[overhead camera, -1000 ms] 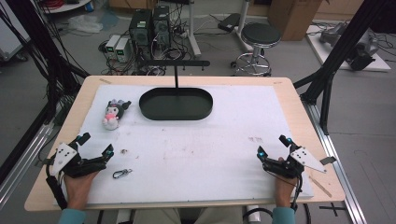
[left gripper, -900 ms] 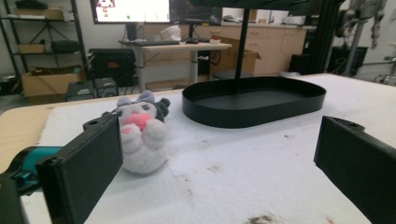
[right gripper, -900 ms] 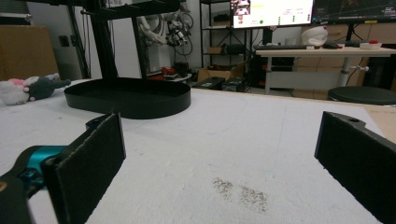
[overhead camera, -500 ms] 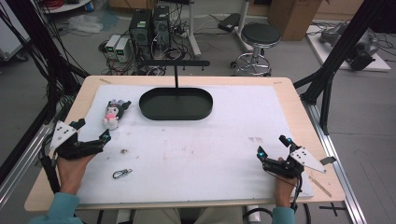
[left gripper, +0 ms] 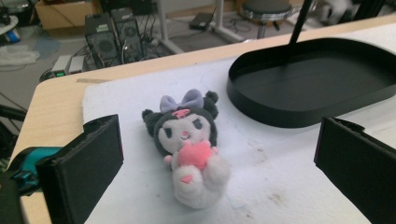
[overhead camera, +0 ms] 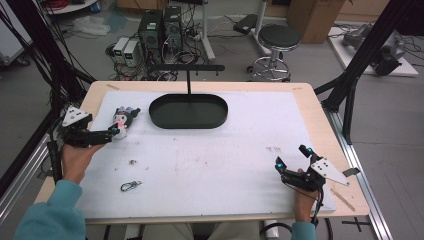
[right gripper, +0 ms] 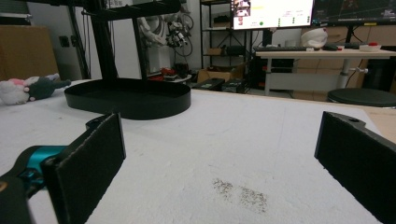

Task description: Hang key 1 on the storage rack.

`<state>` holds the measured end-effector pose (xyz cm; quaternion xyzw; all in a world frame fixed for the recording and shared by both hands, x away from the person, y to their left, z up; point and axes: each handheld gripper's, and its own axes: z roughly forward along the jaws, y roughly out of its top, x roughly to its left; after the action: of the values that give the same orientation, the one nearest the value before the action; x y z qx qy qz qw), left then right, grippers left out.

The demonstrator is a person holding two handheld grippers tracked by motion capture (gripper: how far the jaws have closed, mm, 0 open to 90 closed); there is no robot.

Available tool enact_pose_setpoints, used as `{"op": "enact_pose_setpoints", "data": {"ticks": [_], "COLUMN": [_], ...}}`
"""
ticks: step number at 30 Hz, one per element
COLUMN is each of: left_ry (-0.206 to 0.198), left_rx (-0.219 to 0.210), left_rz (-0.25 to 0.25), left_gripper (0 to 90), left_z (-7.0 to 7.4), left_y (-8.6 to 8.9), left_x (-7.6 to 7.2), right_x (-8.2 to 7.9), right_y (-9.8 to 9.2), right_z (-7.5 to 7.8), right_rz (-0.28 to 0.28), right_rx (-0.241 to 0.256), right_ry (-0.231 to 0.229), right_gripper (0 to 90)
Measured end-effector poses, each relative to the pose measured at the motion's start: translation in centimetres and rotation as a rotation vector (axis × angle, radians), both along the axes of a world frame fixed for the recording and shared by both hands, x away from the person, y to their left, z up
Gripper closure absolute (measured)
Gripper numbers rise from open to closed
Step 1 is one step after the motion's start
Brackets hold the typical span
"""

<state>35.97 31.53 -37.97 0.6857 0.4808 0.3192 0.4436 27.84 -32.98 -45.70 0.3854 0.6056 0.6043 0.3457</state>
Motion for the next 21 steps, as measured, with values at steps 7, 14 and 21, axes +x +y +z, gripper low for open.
{"op": "enact_pose_setpoints", "data": {"ticks": [7, 14, 21], "left_ry": [0.097, 0.148, 0.227], "left_rx": [0.029, 0.04, 0.082], "left_rz": [0.006, 0.009, 0.001], "left_gripper": [1.7, 1.7, 1.7], "left_z": [0.1, 0.9, 1.3], "left_y": [-0.1, -0.1, -0.5], "left_x": [2.3, 3.4, 4.7], "right_x": [0.0, 0.0, -0.1], "right_y": [0.0, 0.0, 0.1], "right_z": [0.0, 0.0, 0.0], "right_rz": [0.001, 0.001, 0.001], "right_rx": [0.005, 0.003, 0.002], "right_ry": [0.011, 0.009, 0.013], "right_gripper": [1.0, 1.0, 1.0]}}
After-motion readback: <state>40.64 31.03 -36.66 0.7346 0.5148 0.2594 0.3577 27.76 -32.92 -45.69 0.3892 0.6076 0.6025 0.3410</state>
